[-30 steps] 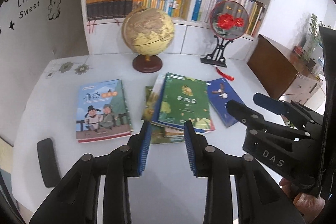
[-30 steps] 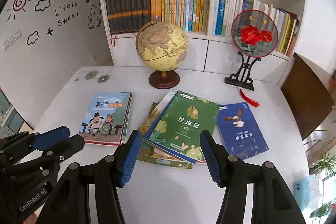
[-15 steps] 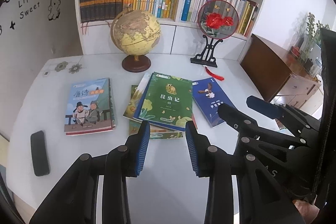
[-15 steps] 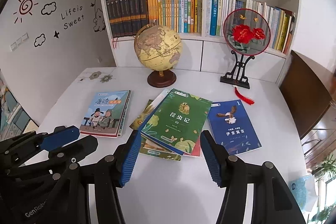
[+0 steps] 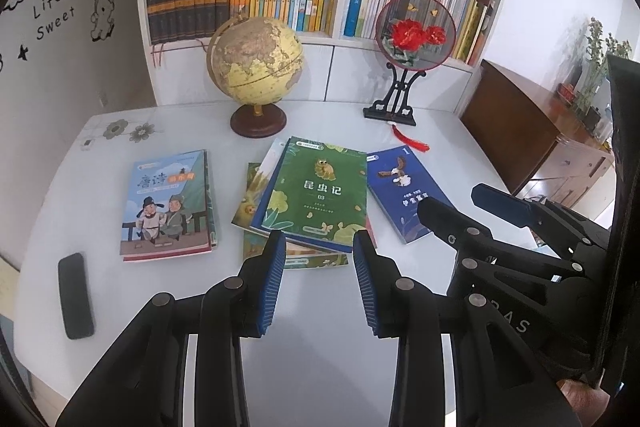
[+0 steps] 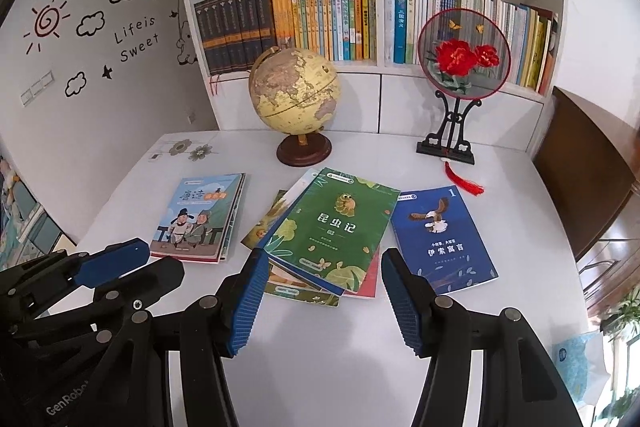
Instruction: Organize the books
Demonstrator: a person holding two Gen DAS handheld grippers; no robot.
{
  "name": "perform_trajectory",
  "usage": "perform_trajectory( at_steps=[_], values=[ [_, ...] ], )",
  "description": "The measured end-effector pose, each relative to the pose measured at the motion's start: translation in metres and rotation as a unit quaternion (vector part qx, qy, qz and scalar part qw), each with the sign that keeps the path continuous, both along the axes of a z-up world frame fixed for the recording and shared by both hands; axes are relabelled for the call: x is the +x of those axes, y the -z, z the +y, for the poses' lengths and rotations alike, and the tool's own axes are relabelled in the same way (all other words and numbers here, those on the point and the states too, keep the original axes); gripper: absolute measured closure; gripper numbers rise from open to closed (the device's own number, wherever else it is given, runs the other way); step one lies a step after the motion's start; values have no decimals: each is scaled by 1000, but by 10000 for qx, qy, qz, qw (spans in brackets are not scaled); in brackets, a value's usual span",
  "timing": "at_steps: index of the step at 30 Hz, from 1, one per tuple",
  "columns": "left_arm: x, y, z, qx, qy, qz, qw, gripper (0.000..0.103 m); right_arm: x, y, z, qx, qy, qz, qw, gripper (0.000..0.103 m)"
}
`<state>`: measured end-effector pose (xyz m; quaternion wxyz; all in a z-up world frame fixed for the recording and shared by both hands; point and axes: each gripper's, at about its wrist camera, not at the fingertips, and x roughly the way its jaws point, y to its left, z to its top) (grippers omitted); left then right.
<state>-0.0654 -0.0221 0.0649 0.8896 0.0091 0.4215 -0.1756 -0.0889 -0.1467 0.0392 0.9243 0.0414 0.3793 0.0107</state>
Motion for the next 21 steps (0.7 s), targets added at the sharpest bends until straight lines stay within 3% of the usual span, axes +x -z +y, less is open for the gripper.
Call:
perform_trajectory(
  at_steps=[17, 21],
  values=[
    [54, 13, 17, -172, 352, 151, 9991, 71, 50, 11, 19, -85, 336, 245, 9991, 46],
    [64, 18, 22, -53, 356, 154, 9992, 71, 57, 14, 24, -83, 334, 277, 9990, 46]
  ],
)
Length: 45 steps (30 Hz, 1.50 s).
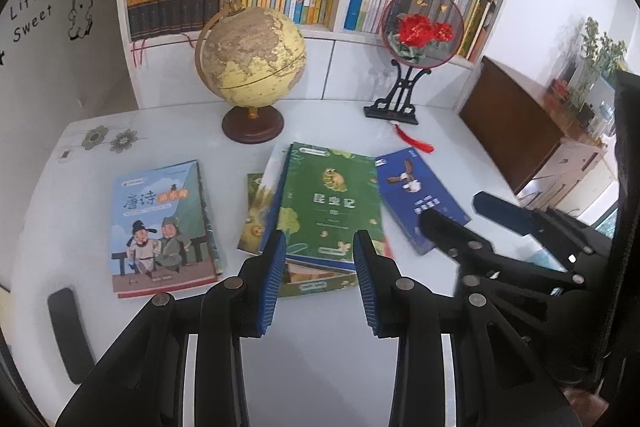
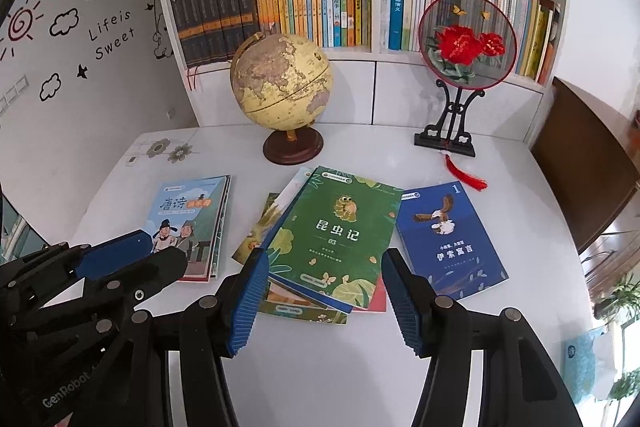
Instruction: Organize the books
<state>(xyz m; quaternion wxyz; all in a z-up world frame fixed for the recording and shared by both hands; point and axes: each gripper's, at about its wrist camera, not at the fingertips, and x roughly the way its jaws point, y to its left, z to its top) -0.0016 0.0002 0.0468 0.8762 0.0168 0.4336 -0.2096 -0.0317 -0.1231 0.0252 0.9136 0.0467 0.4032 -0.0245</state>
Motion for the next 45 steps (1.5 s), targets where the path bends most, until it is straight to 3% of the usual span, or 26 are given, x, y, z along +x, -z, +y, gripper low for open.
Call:
perform_trajectory(
  at_steps=[3, 6, 13, 16, 23, 37, 40, 43, 45],
  values=[
    [17, 14, 11, 70, 61, 151, 9998, 71, 5, 7, -3, -58, 12, 31, 10000, 44],
    [44, 33, 21, -125, 267, 486, 9984, 71, 13, 24, -25, 156, 260, 186, 9994, 44],
    [120, 109, 7, -499, 800, 1339, 9865, 71, 47, 96, -76, 1420, 534, 397, 9876, 44],
    [142, 138, -6, -459, 902, 1481, 9838, 71, 66, 128, -91, 1749, 744, 564, 9802, 44],
    [175, 187, -29, -383, 1041, 1847, 9765, 71, 102, 173, -112, 1836, 1010, 802, 9745, 44],
    [187, 197, -20, -814, 1134, 1885, 9721, 71, 139, 202, -108, 1435, 1132, 861, 9794, 44],
    [187, 197, -20, -882, 1114, 1897, 9715, 71, 141, 205, -111, 1486, 1089, 881, 9789, 44],
    [187, 203, -26, -1110, 1267, 2187, 9611, 71, 149, 212, -113, 1573, 997, 962, 9778, 44],
    [182, 201, -34, -998, 1282, 2098, 9642, 71, 152, 213, -112, 1638, 893, 943, 9779, 44]
  ],
)
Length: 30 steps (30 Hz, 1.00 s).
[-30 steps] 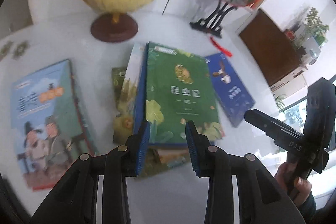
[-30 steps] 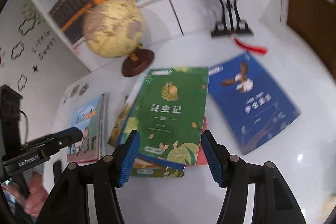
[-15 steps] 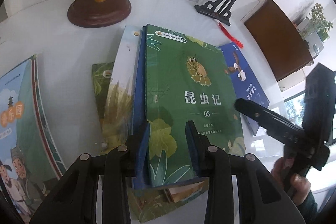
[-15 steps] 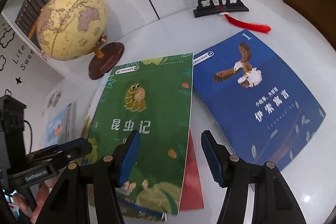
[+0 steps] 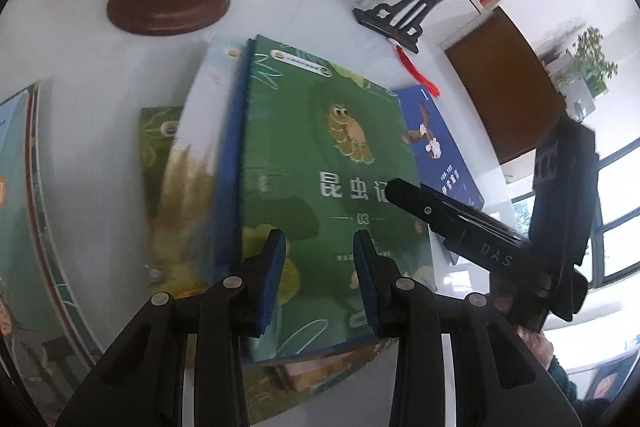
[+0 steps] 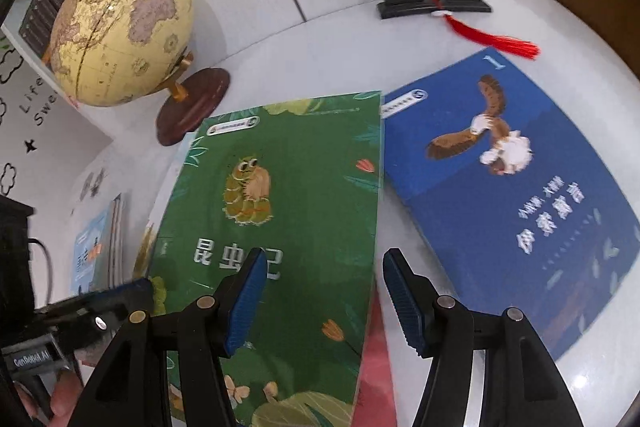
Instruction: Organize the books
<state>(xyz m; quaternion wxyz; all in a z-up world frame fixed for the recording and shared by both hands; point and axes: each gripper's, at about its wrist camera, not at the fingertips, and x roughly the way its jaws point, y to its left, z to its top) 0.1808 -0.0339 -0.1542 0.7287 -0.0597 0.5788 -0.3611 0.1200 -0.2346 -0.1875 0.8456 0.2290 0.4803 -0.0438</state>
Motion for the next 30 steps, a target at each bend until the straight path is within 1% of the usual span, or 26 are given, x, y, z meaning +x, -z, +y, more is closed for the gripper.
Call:
perform_trajectory(
  at_steps=[2, 3, 4, 6, 8, 10, 13, 15, 17, 19, 21, 22, 24, 25, 28, 29, 30],
  values=[
    [-4, -5, -2, 159, -124, -128, 9997, 71, 0, -2, 2, -82, -89, -62, 9999, 44],
    [-5, -7, 1, 208, -312, -170, 9992, 71, -1, -3, 4, -92, -123, -65, 9999, 44],
    [-5, -9, 9, 258, -598, -243, 9976, 71, -2, -2, 3, -72, -168, -51, 9998, 44],
    [-1, -8, 18, 301, -841, -218, 9958, 71, -3, 0, -1, 55, -214, -18, 9998, 44],
    [5, 1, 21, 240, -818, 50, 9964, 71, -2, 2, -4, 141, -293, 8, 9995, 44],
    [7, 3, 18, 197, -730, 17, 9971, 70, 1, 5, -5, 223, -373, 47, 9990, 44],
    [11, 4, 13, 175, -784, 92, 9967, 67, 4, 7, -6, 321, -469, 42, 9984, 44],
    [11, 4, 6, 220, -783, 108, 9966, 67, 4, 6, -7, 286, -504, 16, 9983, 44],
    [2, 3, -3, 171, -619, 222, 9977, 67, 5, 5, -10, 200, -541, 53, 9983, 43],
    [-13, 7, -16, 51, -375, 374, 9986, 67, 4, 3, -13, -30, -526, 90, 9986, 41],
    [-25, 7, -26, 59, -235, 328, 9992, 67, 1, -1, -23, -339, -489, 122, 9982, 41],
    [-29, 6, -27, 128, -318, 212, 9992, 67, -1, -2, -28, -333, -472, 123, 9983, 41],
    [-28, 4, -26, 325, -656, 3, 9973, 67, -6, 0, -44, 91, -451, 71, 9989, 41],
    [-26, 3, -28, 469, -738, -132, 9961, 67, -10, 3, -54, 546, -442, -9, 9975, 42],
    [-27, 1, -38, 654, -692, -230, 9952, 65, -14, 9, -65, 1222, -430, -128, 9915, 42],
    [-27, 1, -40, 702, -694, -260, 9948, 65, -14, 7, -63, 1256, -457, -172, 9909, 41],
    [-26, 1, -40, 671, -747, -256, 9946, 63, -15, 4, -62, 1203, -488, -230, 9913, 41]
  ],
)
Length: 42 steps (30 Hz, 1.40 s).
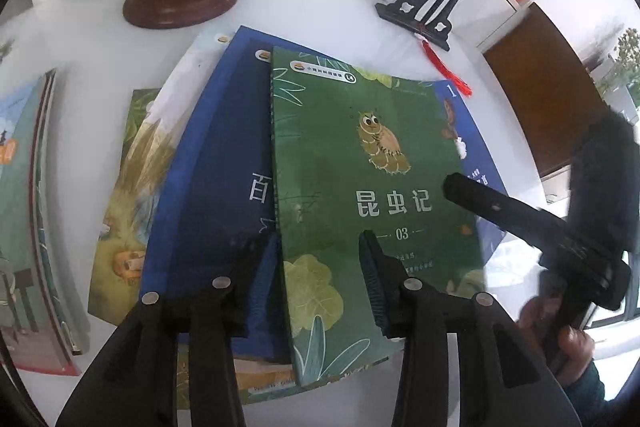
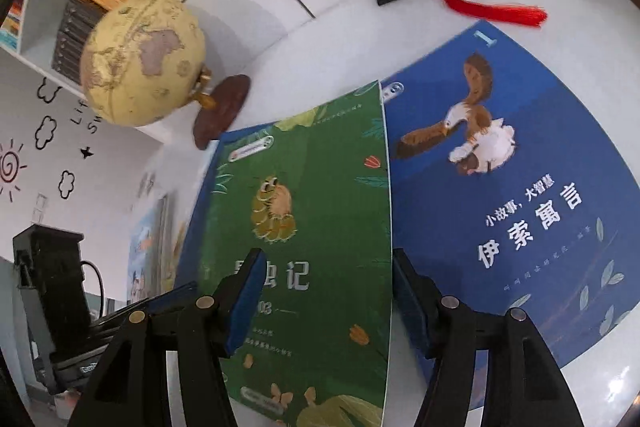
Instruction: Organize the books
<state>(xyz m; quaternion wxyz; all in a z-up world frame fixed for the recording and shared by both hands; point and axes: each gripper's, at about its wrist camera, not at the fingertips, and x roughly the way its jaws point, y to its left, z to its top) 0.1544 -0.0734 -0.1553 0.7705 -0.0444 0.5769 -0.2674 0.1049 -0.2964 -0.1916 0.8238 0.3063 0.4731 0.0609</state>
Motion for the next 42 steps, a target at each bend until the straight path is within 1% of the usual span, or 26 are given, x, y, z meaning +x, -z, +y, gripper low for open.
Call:
perform_trajectory(
  at_steps=[2, 3, 4, 6, 7, 8, 9, 11, 13, 14, 16, 17, 18, 20, 21, 22, 23, 24, 25, 26, 28, 32, 34, 37, 40, 42],
  values=[
    [4, 2, 5, -305, -192, 162, 9992, 59, -2, -12, 6, -172, -124, -229, 9995, 41],
    [7, 3, 11, -551, -322, 300, 9975, 58, -4, -16, 8, -196, -171, -320, 9991, 41],
    [8, 3, 19, -902, -425, 432, 9941, 58, -4, -22, 11, -218, -245, -424, 9986, 41],
    [6, -3, 31, -1629, -485, 550, 9839, 57, -5, -25, 16, -320, -342, -494, 9977, 41],
    [5, -7, 34, -2047, -480, 618, 9757, 57, -5, -25, 18, -467, -376, -457, 9972, 41],
    [4, -9, 34, -2210, -461, 630, 9721, 57, -4, -22, 18, -570, -392, -386, 9969, 41],
    [4, -10, 31, -2189, -448, 588, 9729, 57, -4, -19, 17, -568, -388, -337, 9971, 41],
    [3, -5, 20, -1864, -424, 513, 9802, 57, -3, -7, 12, -399, -333, -209, 9984, 41],
    [3, 8, 8, -1709, -406, 668, 9822, 58, -5, 0, 6, -234, -242, -202, 9992, 41],
    [3, 15, 2, -1582, -477, 727, 9836, 58, -6, 0, 5, -188, -240, -220, 9993, 41],
    [0, 14, 0, -1439, -579, 517, 9865, 58, -10, 0, 4, -1, -311, -318, 9990, 41],
    [-1, 12, -1, -1288, -618, 412, 9889, 59, -12, -3, 7, 28, -380, -391, 9985, 41],
    [-2, 10, -3, -1086, -640, 296, 9916, 62, -14, -6, 8, -1, -436, -454, 9980, 41],
    [-7, 4, -10, -597, -536, 32, 9968, 67, -16, -10, 10, 81, -525, -552, 9971, 41],
    [-11, 1, -15, -383, -422, -112, 9983, 68, -18, -13, 10, 123, -580, -621, 9963, 41],
    [-14, -2, -17, -291, -357, -204, 9987, 69, -18, -15, 13, 63, -635, -666, 9957, 41],
    [-20, -7, -19, -197, -290, -357, 9988, 75, -19, -18, 17, -62, -697, -684, 9952, 41],
    [-24, -10, -18, -153, -281, -468, 9984, 76, -20, -20, 21, -242, -763, -700, 9943, 41],
    [-28, -15, -16, -211, -280, -529, 9980, 76, -22, -23, 28, -456, -862, -743, 9925, 41],
    [-31, -19, -13, -281, -292, -544, 9977, 76, -25, -27, 30, -505, -935, -820, 9909, 41],
    [-38, -27, -8, -308, -283, -640, 9971, 76, -31, -34, 31, -414, -1076, -1004, 9882, 41],
    [-48, -44, -4, -331, -300, -838, 9955, 76, -42, -53, 42, -644, -1292, -1252, 9816, 41],
    [-53, -54, 4, -384, -312, -926, 9945, 76, -45, -62, 49, -752, -1333, -1364, 9788, 41],
    [-54, -67, 15, -609, -352, -984, 9927, 76, -52, -75, 61, -1008, -1344, -1496, 9744, 41],
    [-63, -87, 30, -751, -351, -1184, 9895, 76, -59, -92, 78, -1261, -1358, -1621, 9692, 41],
    [-66, -98, 41, -838, -333, -1270, 9878, 76, -62, -104, 86, -1292, -1323, -1728, 9674, 41]
  ],
)
